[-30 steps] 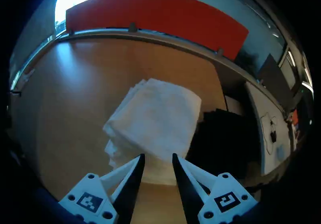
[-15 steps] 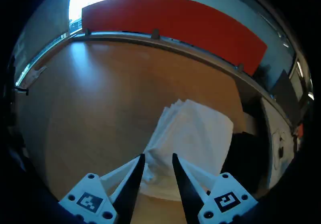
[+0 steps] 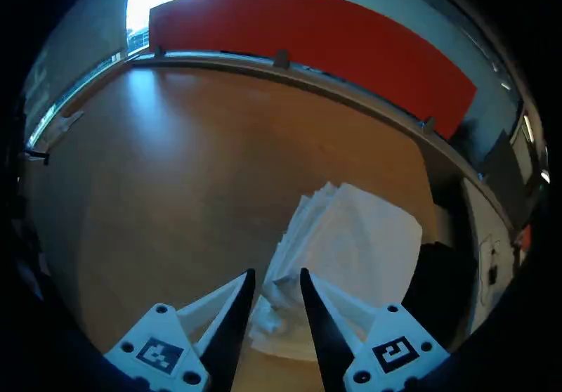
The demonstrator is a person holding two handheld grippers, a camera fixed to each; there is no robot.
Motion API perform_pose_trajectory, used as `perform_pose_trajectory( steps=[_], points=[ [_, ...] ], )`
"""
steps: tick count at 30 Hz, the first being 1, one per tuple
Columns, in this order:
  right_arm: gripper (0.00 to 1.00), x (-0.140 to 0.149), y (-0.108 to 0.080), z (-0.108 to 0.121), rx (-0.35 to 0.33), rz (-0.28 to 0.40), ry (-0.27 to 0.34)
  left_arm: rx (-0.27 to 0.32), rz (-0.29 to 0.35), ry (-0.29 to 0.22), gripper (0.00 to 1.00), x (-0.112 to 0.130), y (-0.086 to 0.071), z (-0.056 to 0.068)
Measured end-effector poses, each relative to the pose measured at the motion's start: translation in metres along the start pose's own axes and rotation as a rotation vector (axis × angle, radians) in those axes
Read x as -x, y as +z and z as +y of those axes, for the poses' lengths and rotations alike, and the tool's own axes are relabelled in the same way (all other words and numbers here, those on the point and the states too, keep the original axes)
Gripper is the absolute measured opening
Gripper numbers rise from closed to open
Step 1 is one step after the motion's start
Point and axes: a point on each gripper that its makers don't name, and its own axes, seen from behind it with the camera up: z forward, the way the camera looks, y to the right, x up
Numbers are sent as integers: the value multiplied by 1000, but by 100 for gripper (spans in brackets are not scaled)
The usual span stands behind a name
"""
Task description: Fold towel
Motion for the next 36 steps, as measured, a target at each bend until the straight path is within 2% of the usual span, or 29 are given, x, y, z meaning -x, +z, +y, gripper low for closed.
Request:
perform_pose_trajectory(
  steps=[4,12,16,36],
  points=[
    [41,4,1,2,7,-9,-11,-1,1,0,89,0,0,0],
    [11,12,3,1,5,-24,-26,0,1,-2,90,0,1,1],
    [8,12,2,1,-1,-24,-23,0,0,0,90,0,1,1],
    [8,37,-7,-4,-51,-71,-19,1,0,4,89,-3,2,1]
  ],
)
